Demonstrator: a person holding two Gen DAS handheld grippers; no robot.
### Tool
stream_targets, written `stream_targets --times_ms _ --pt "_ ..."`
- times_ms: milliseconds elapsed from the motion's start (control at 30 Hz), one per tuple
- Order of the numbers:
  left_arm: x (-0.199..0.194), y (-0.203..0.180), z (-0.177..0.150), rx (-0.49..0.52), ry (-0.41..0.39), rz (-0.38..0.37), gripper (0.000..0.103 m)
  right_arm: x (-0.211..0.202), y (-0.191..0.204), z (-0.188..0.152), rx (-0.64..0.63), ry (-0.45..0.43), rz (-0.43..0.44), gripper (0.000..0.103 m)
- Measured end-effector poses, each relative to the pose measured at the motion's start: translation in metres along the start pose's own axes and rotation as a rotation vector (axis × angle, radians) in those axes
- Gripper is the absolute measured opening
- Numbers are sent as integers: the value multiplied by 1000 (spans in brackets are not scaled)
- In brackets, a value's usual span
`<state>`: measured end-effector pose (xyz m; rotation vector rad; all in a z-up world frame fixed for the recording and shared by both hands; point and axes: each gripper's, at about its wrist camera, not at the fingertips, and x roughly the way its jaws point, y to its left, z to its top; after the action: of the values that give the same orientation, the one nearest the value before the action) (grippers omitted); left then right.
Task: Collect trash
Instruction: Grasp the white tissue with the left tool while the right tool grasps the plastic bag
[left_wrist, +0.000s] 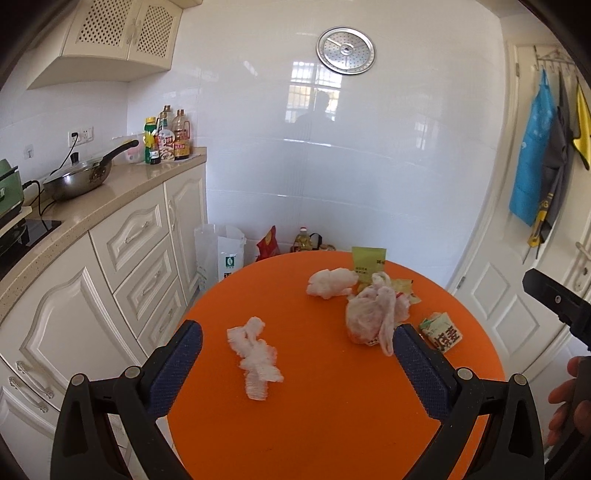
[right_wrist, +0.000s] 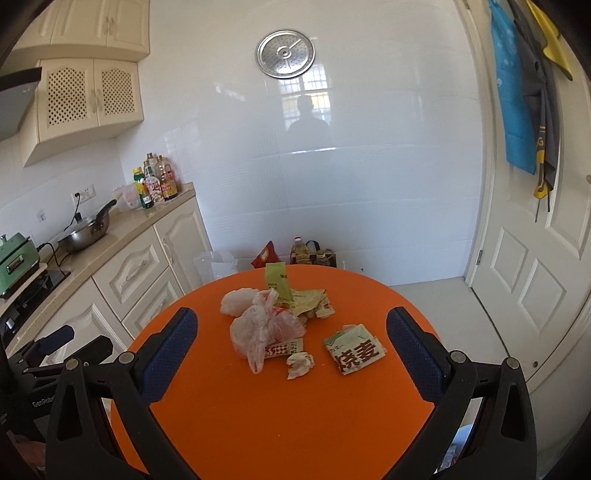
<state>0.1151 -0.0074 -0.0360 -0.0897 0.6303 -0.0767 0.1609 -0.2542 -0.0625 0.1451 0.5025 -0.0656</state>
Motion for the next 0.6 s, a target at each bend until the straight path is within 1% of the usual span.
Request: stream_targets --times_ms 33,67,133,200,300,367,467,600 --pt "4 4 2 -4 8 6 102 4 4 0 -7 8 0 103" --pt "14 7 11 -8 18 11 102 8 8 -1 -11 18 5 103" --pt "22 11 13 -16 37 21 102 19 17 -2 -23 41 9 103" --pt "42 19 24 -23 65 31 102 31 24 -4 -38 67 10 103" --pt "70 22 30 -31 108 41 102 54 32 -7 -46 113 20 103" --pt "102 27 39 -29 140 47 102 67 36 -9 -49 136 24 103" --pt "139 28 43 -21 189 64 102 94 40 -13 -53 188 23 103" --pt "182 23 49 -2 228 89 102 122 45 -19 -55 238 23 103"
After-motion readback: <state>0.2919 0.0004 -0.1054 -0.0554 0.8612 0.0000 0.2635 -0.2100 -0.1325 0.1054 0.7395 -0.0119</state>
